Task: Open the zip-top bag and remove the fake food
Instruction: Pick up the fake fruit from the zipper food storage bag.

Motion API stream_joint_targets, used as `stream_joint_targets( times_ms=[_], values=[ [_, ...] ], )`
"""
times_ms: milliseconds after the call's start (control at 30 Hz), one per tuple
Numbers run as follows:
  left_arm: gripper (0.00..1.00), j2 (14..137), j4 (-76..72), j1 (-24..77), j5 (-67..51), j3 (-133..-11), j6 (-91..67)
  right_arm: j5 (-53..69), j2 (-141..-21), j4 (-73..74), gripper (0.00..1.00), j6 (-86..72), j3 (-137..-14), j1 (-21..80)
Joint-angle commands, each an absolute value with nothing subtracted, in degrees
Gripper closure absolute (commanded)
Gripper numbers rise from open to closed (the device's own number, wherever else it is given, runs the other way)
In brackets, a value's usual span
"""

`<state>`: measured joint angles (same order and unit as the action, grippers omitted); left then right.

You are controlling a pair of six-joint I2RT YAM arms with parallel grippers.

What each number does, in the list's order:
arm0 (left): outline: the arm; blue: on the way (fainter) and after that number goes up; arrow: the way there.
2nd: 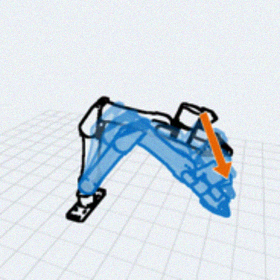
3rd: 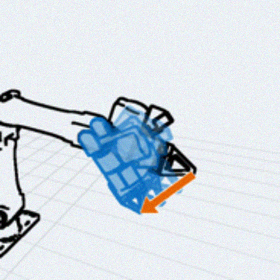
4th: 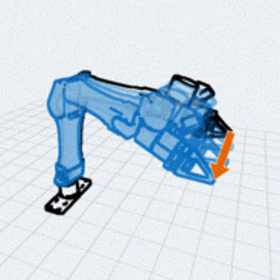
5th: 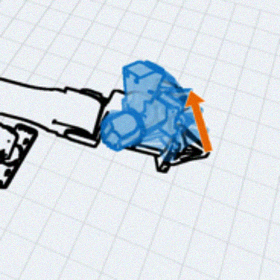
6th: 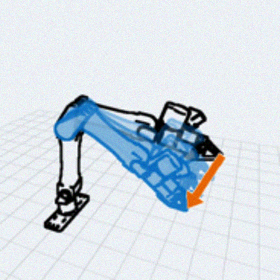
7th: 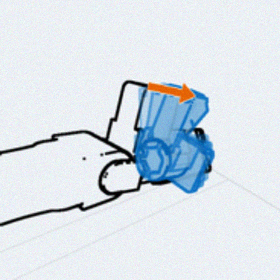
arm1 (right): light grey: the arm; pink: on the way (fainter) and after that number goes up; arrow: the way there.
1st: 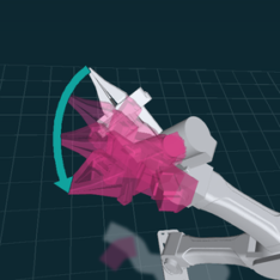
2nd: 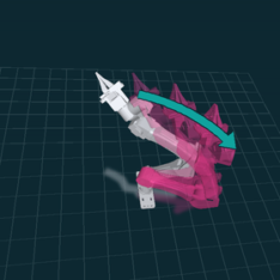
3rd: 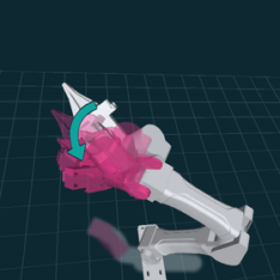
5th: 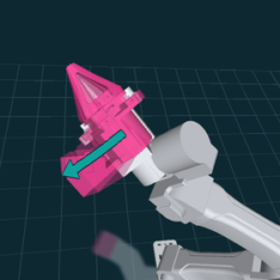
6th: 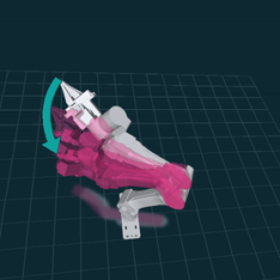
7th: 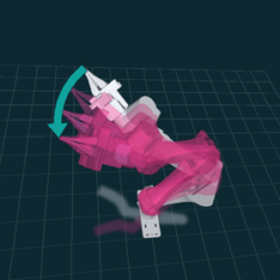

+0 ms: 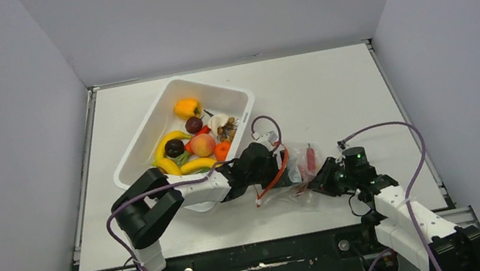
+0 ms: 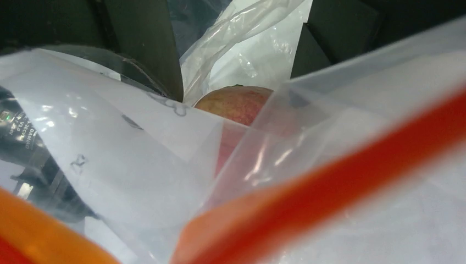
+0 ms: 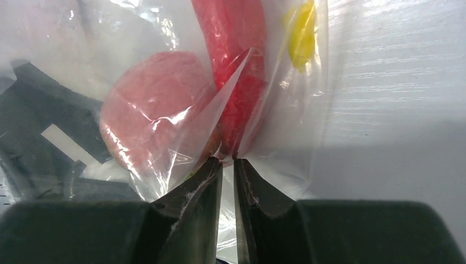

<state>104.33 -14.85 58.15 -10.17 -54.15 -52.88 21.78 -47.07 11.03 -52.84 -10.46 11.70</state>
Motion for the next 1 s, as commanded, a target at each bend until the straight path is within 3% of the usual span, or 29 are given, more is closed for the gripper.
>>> stream_joint_targets(
  times_ms=[0, 133, 400, 533, 633, 800, 967],
  values=[
    [0.40, 103.3, -21.2, 58.4, -7.6, -55.3, -56.1, 23.7, -46.0, 8.1, 0.83, -52.4, -11.0, 11.9],
    [0.52, 104.2, -24.0, 58.7, -8.4, -55.4, -58.3, 23.0, -45.1, 11.1, 0.83, -51.4, -12.8, 11.9],
    [0.53, 100.7, -20.8, 60.3, -6.1, -51.5, -57.3, 5.2, -38.1, 27.0, 0.86, -49.3, -24.1, 11.2],
    [0.42, 99.0, -19.2, 60.6, -3.8, -51.5, -55.4, 4.7, -41.5, 24.0, 0.86, -48.8, -26.2, 9.8],
    [0.35, 98.0, -17.8, 60.5, -1.6, -52.8, -54.0, 10.8, -47.7, 18.3, 0.86, -47.5, -25.6, 8.8],
    [0.28, 96.5, -17.2, 60.4, 1.7, -53.9, -52.7, 24.0, -57.3, 8.0, 0.86, -47.0, -21.2, 8.5],
    [0.25, 97.3, -17.6, 59.1, 2.7, -53.8, -52.5, 25.0, -61.4, 6.4, 0.85, -46.5, -17.9, 8.3]
  ],
)
